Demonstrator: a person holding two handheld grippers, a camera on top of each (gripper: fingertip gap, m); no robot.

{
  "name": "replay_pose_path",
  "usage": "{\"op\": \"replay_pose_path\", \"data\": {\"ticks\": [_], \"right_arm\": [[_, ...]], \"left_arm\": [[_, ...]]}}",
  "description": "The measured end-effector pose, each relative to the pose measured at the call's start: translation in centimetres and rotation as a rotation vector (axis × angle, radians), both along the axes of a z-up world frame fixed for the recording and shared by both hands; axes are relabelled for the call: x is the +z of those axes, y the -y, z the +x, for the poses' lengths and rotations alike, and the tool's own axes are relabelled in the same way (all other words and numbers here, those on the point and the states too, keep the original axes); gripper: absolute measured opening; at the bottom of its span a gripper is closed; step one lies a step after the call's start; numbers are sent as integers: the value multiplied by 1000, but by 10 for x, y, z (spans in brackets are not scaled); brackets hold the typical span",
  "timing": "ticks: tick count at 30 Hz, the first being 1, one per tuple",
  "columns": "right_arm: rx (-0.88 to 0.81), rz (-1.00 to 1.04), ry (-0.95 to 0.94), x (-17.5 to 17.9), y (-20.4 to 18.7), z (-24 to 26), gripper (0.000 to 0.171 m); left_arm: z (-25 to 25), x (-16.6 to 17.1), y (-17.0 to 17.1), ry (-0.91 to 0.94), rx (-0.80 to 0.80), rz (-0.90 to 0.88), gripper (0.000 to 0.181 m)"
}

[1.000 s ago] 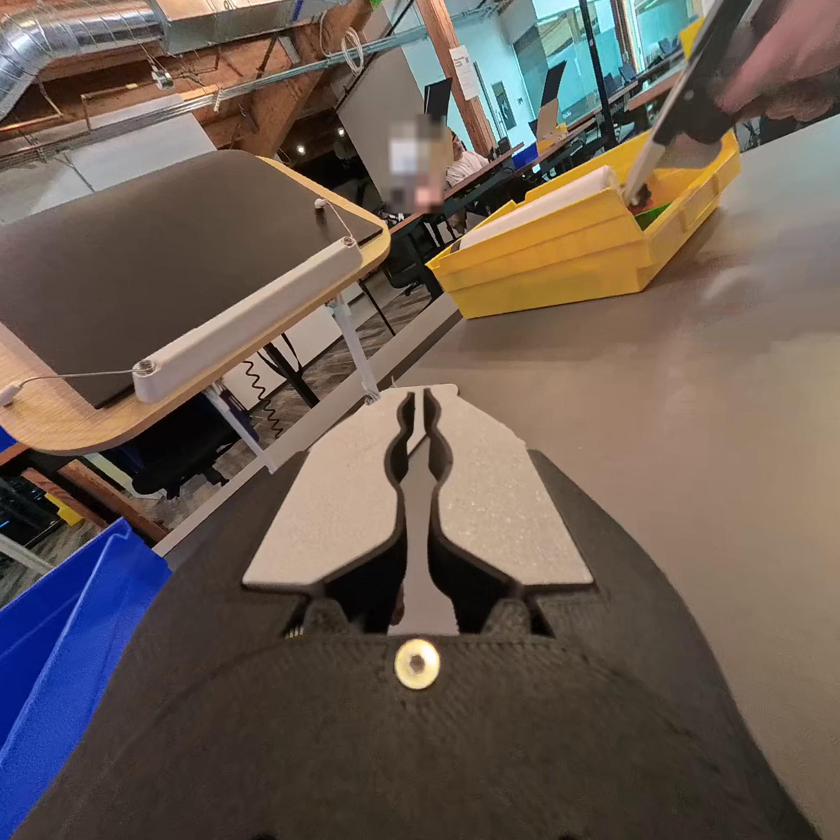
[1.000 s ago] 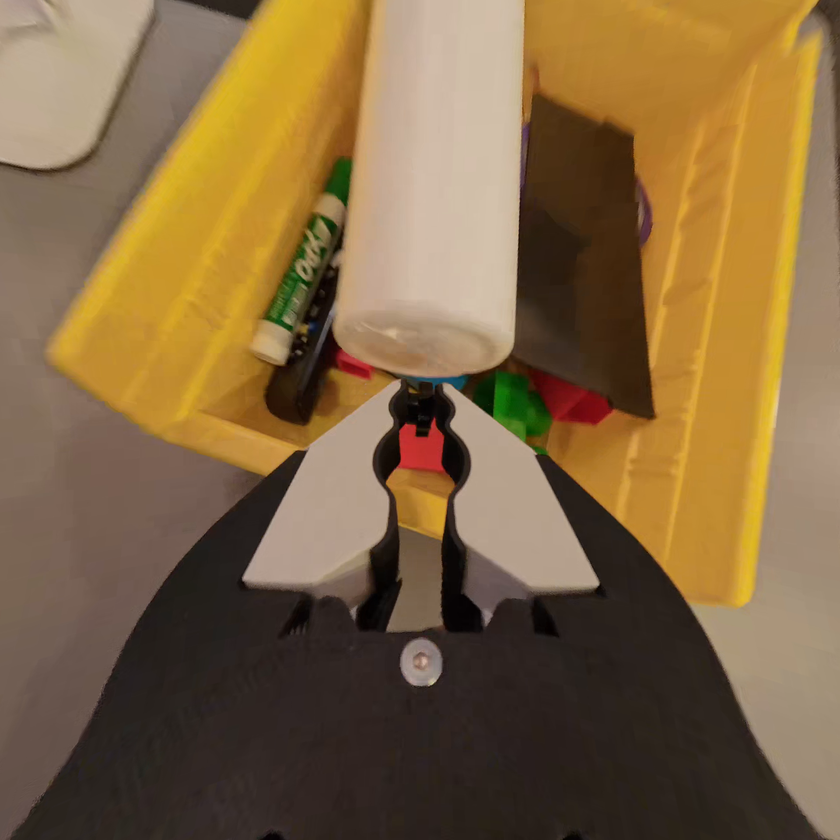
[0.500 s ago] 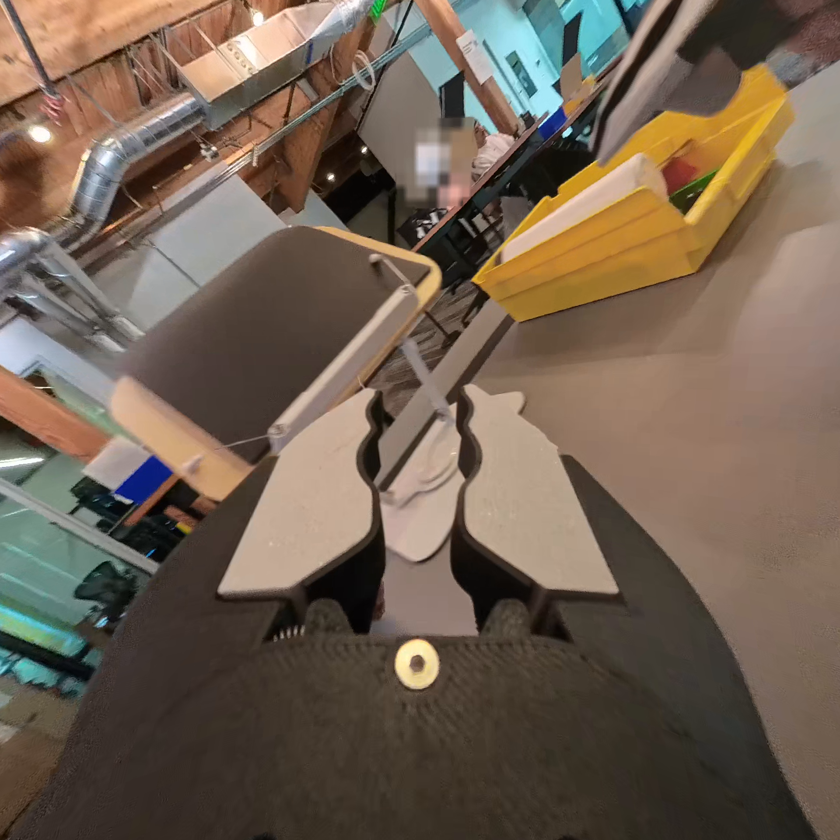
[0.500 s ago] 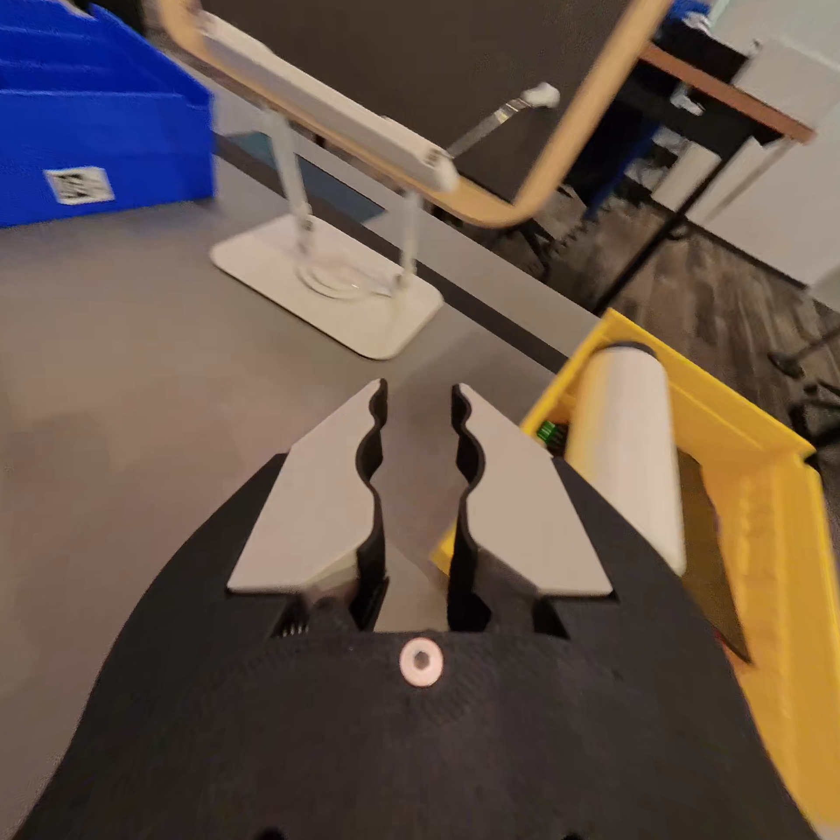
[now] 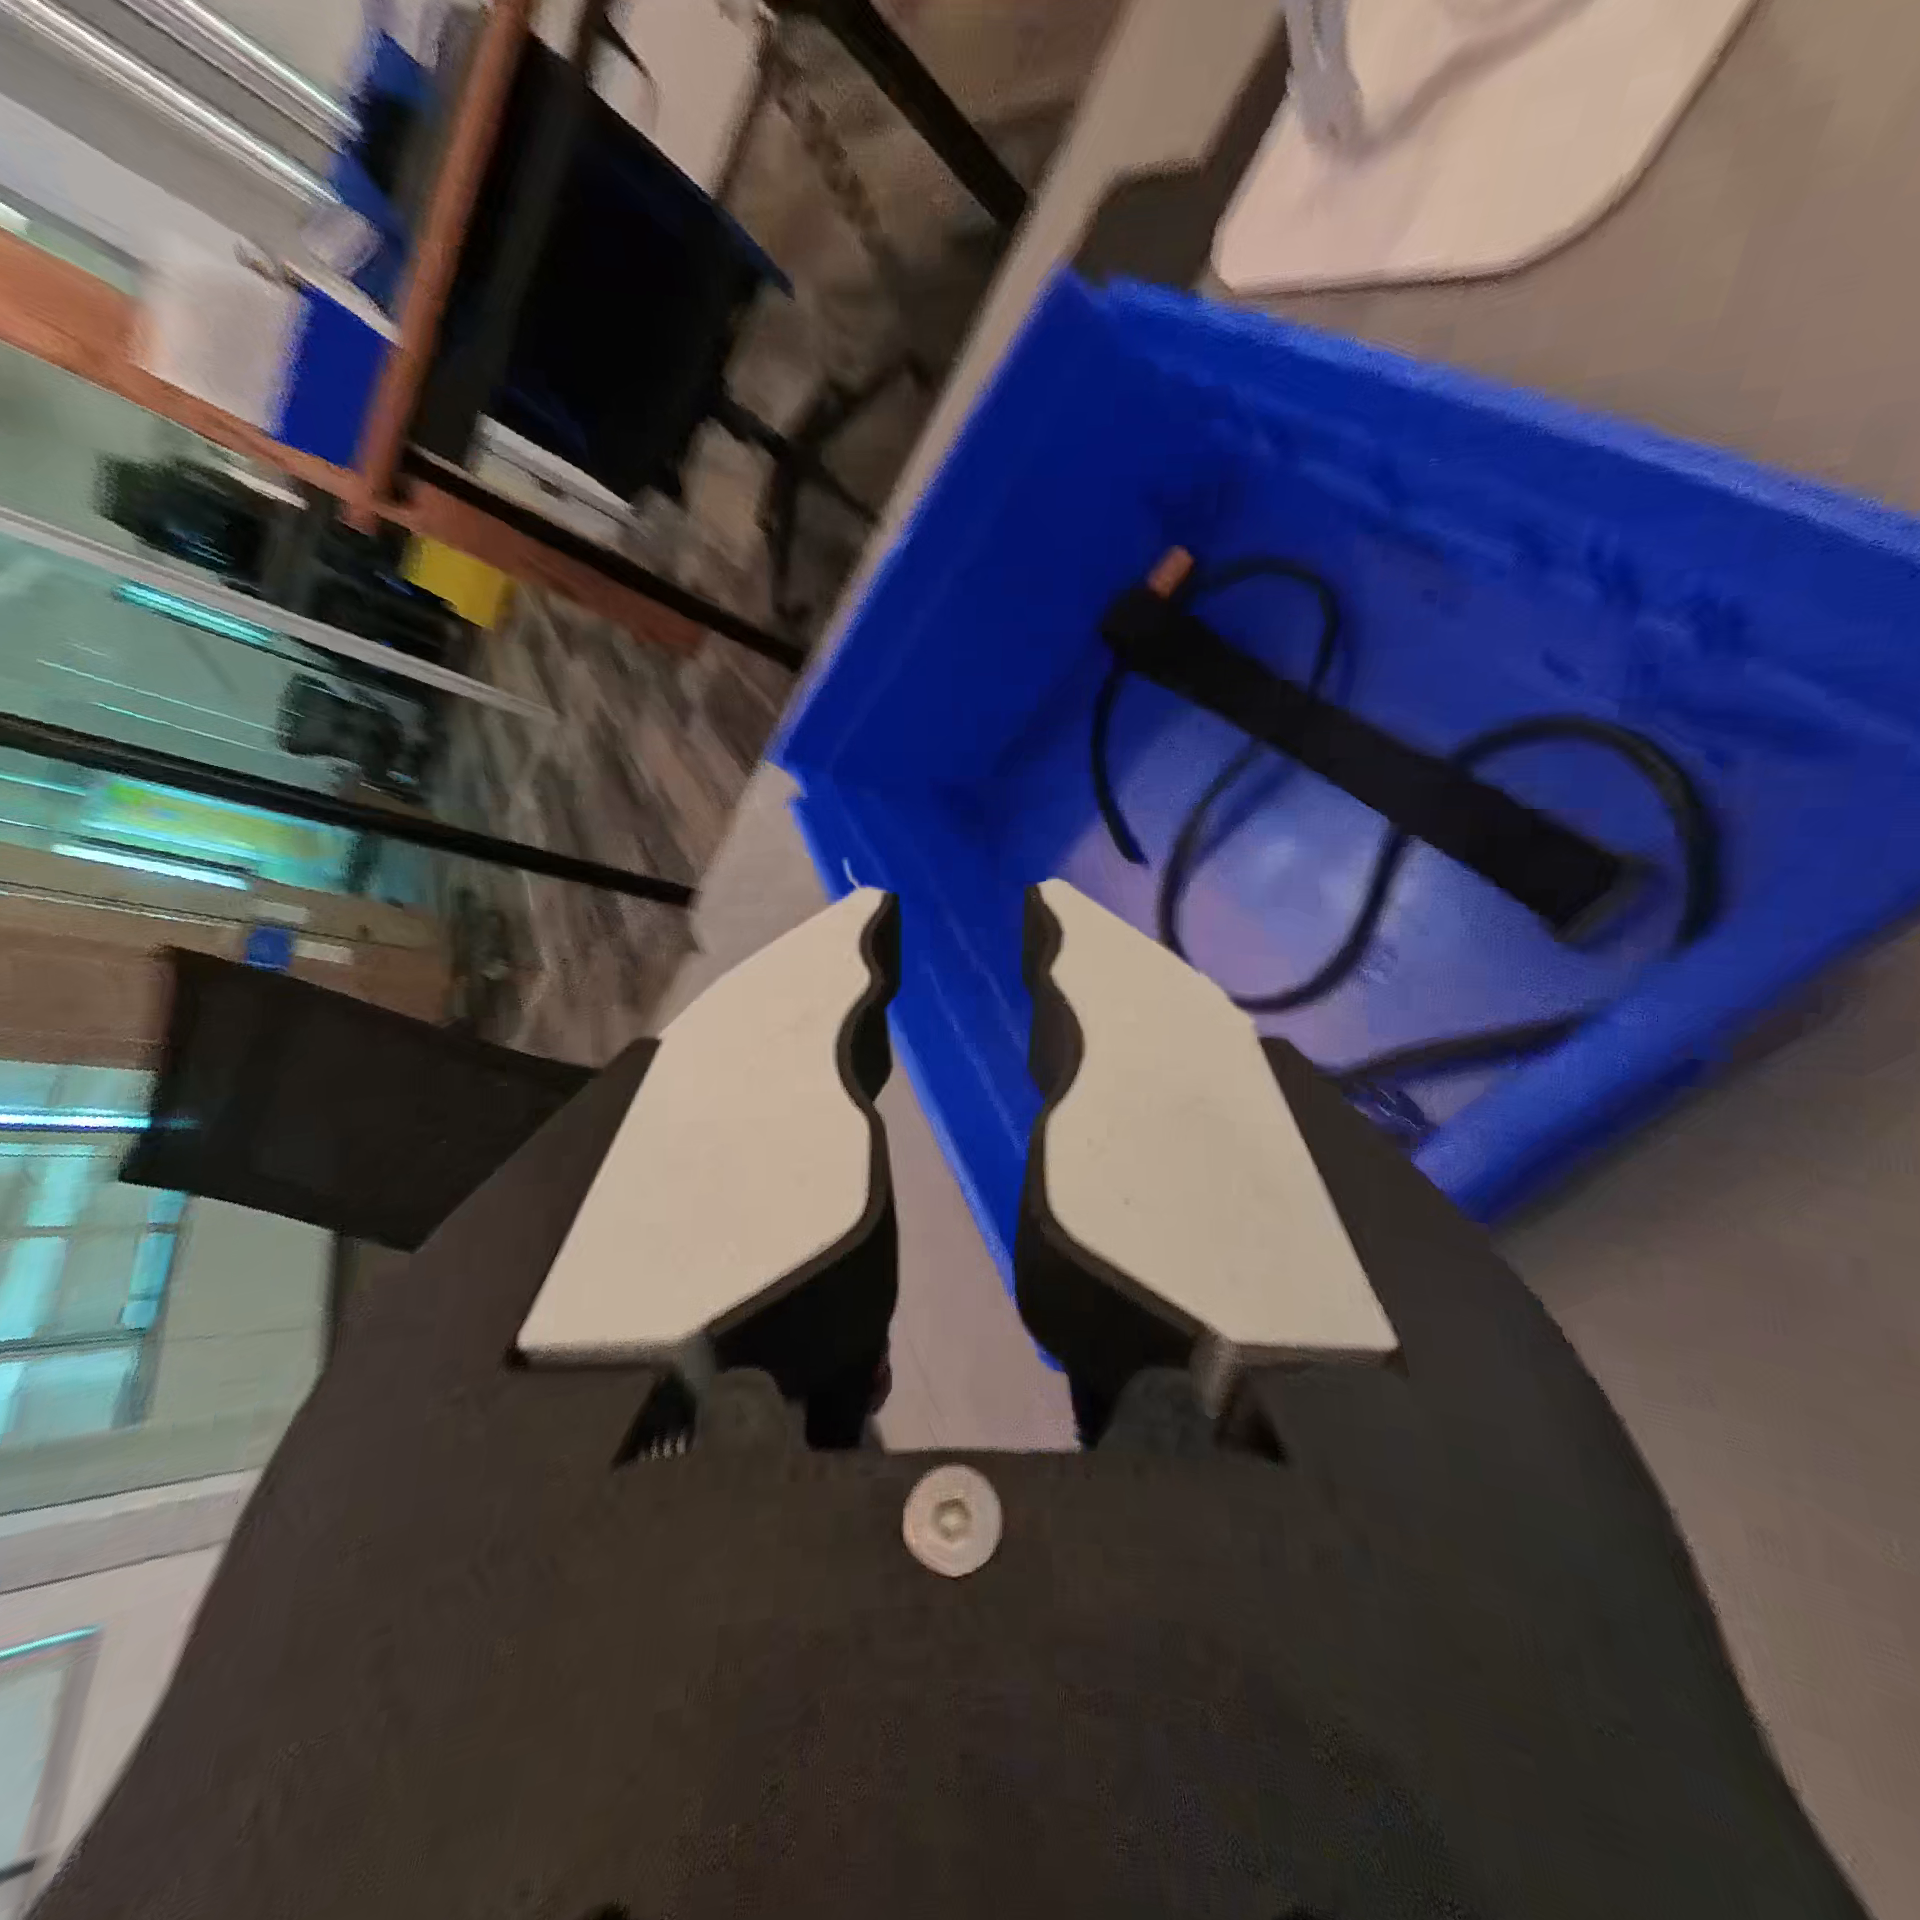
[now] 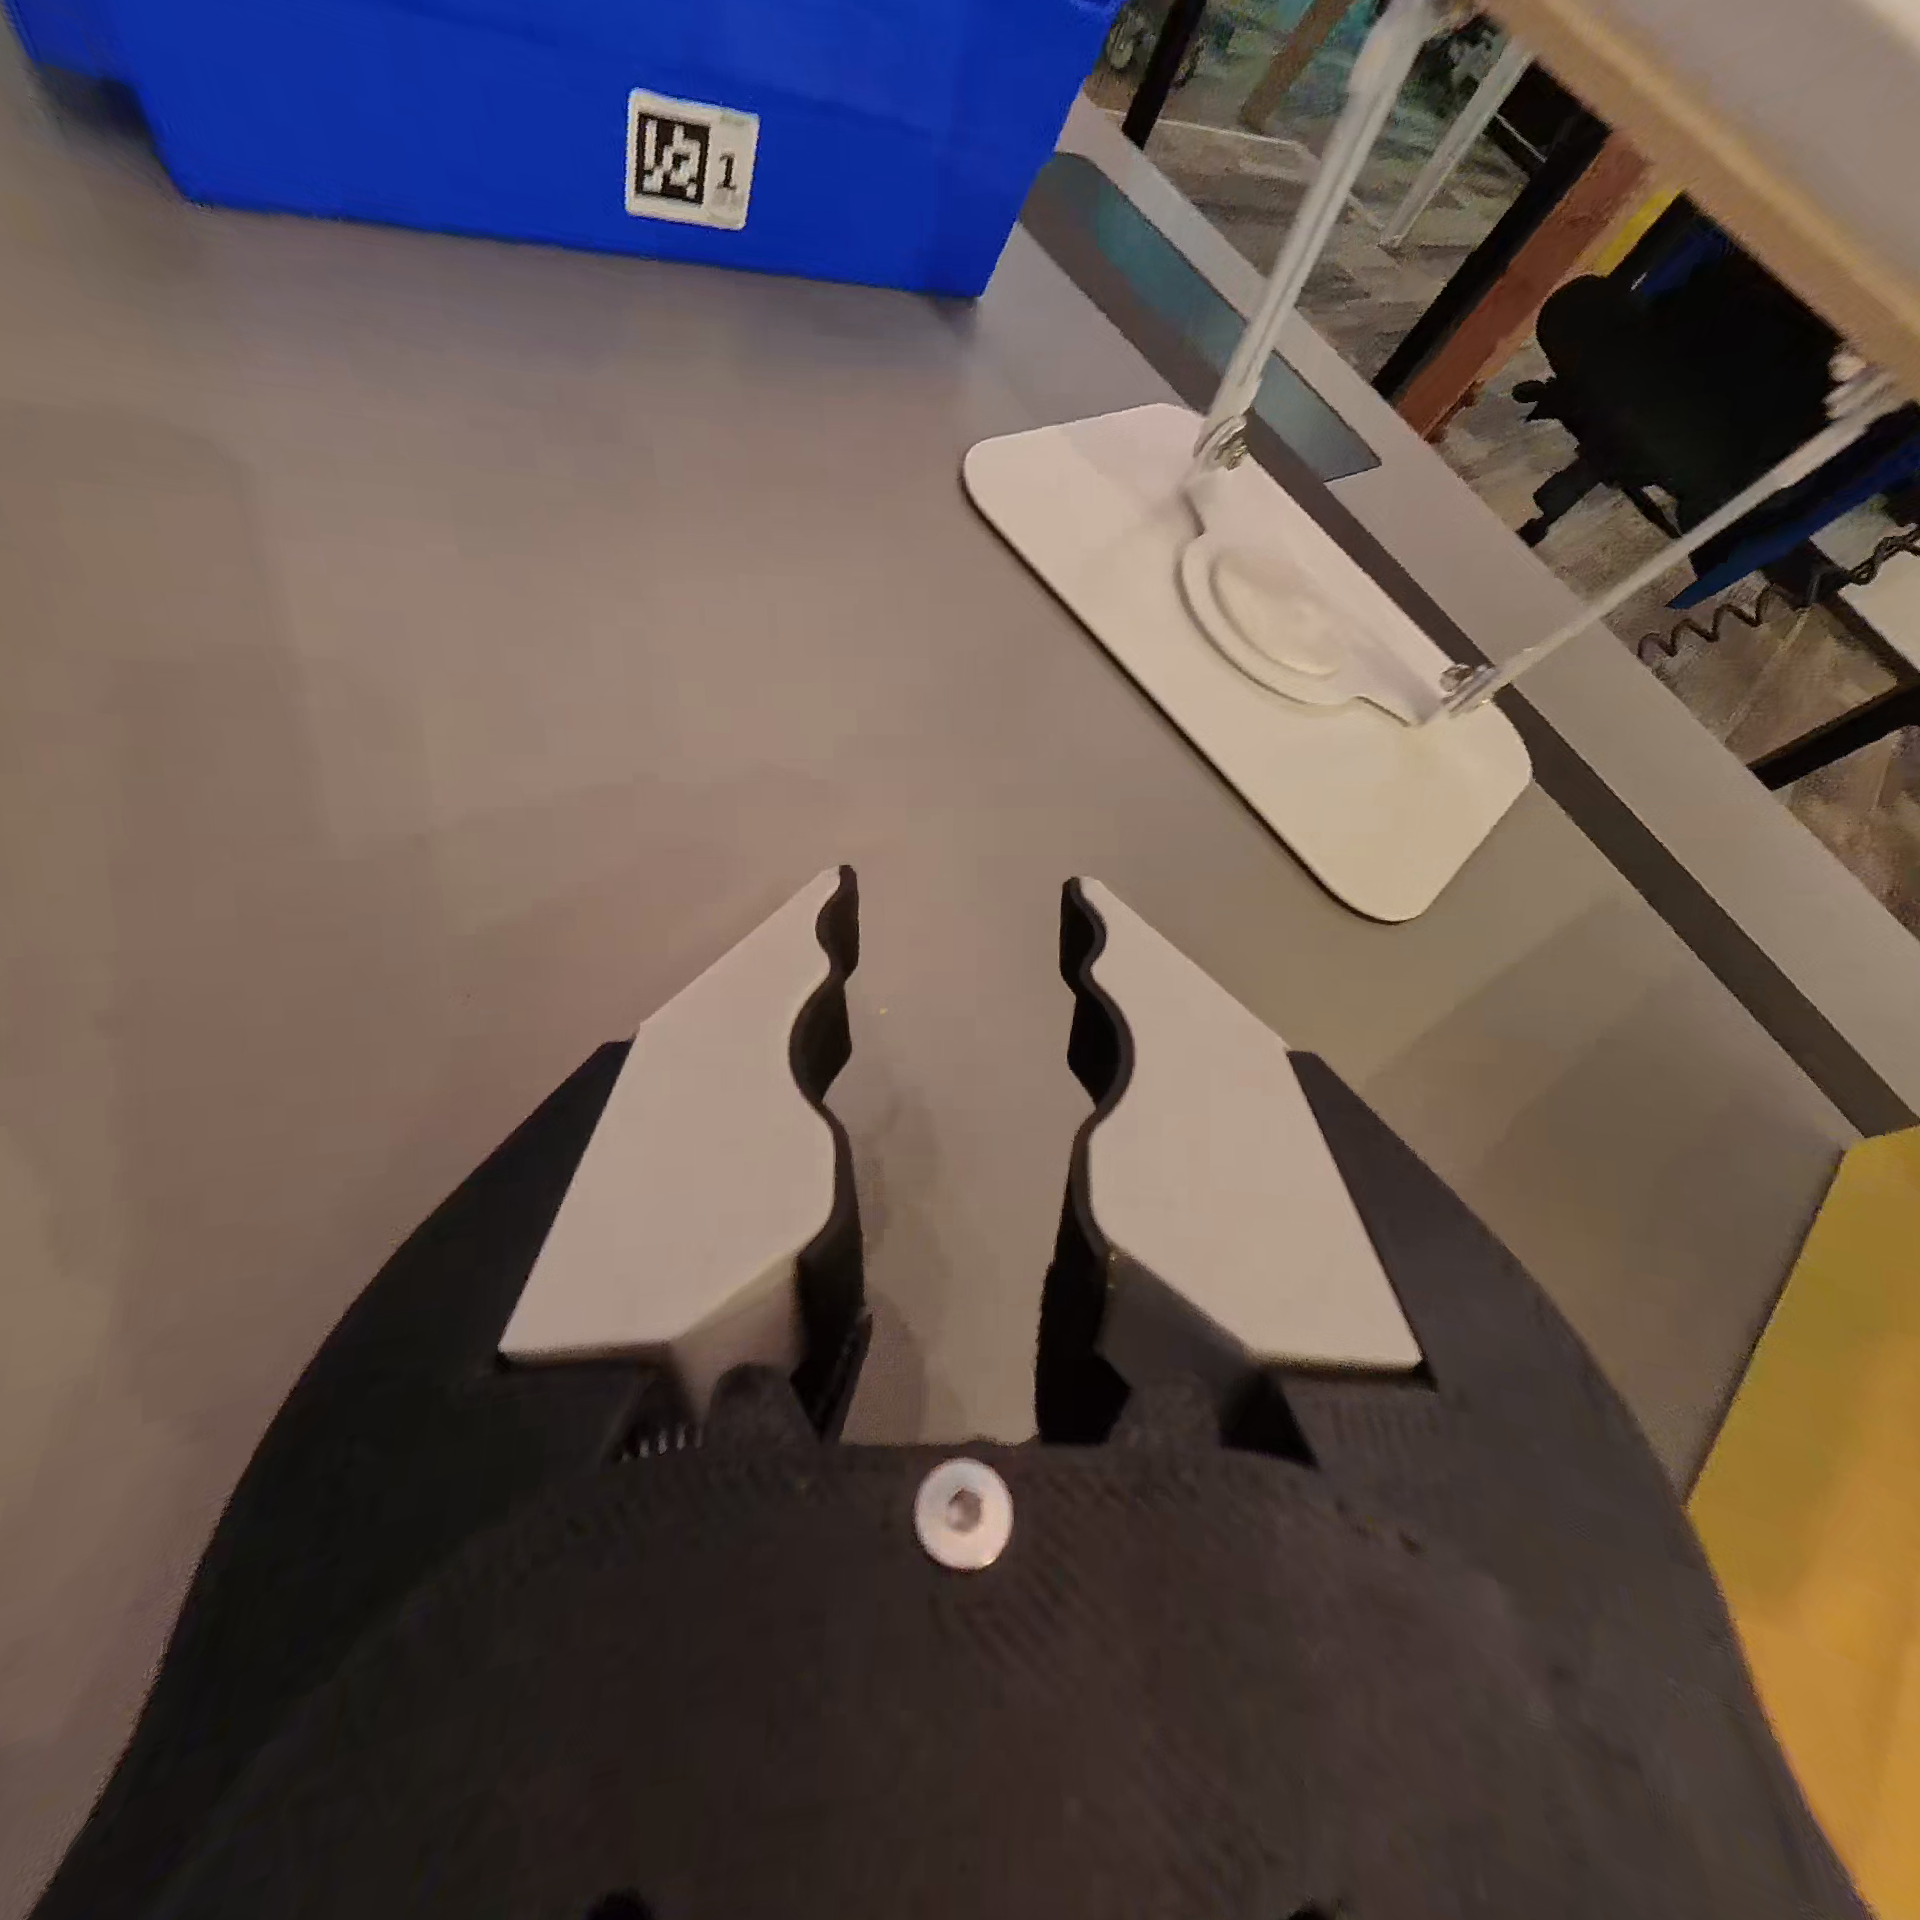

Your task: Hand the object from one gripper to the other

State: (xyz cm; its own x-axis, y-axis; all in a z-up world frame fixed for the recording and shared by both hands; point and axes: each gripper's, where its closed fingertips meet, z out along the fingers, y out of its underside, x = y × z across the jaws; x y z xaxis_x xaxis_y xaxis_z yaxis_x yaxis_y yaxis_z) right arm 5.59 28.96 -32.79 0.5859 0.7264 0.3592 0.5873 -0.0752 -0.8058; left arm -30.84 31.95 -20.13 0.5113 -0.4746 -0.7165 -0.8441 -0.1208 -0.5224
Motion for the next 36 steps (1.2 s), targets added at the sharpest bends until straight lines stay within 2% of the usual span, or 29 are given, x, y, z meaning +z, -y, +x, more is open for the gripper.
{"op": "replay_pose_path", "data": {"ticks": [2, 6, 8, 11, 15, 19, 21, 24, 28, 30, 34, 36], "right_arm": [[4, -28, 11, -11, 1, -3, 36], [13, -12, 69, -17, 2, -5, 36], [17, -1, 93, -18, 2, -6, 35], [23, 7, 109, -20, 3, -7, 35], [20, 7, 61, -14, 3, -5, 35], [7, -9, 3, -8, 2, 0, 37], [4, -13, -27, -4, 2, 3, 37], [-2, -22, -72, 0, 2, 6, 37], [-9, -29, -115, 5, 2, 11, 36], [-15, -28, -126, 6, 2, 14, 36], [-18, -32, -126, 6, 2, 15, 35], [-16, -30, -110, 4, 2, 14, 34]], "left_arm": [[-8, -29, 3, 7, 33, -176, 20], [-10, -75, -3, 11, 144, -405, 23], [-14, -92, -11, -6, 235, -482, 23], [-16, -127, -11, 13, 382, -701, 25], [-29, -153, -7, -83, 528, -837, 26], [-39, -163, -5, -28, 667, -916, 42], [-31, -168, -4, 88, 682, -975, 26], [-30, -169, -4, 187, 705, -1004, 22], [-32, -169, -4, 191, 670, -976, 21], [-22, -166, -6, 260, 611, -937, 18], [-10, -147, -12, 267, 490, -788, 15], [3, -131, -15, 383, 428, -743, 13]]}}
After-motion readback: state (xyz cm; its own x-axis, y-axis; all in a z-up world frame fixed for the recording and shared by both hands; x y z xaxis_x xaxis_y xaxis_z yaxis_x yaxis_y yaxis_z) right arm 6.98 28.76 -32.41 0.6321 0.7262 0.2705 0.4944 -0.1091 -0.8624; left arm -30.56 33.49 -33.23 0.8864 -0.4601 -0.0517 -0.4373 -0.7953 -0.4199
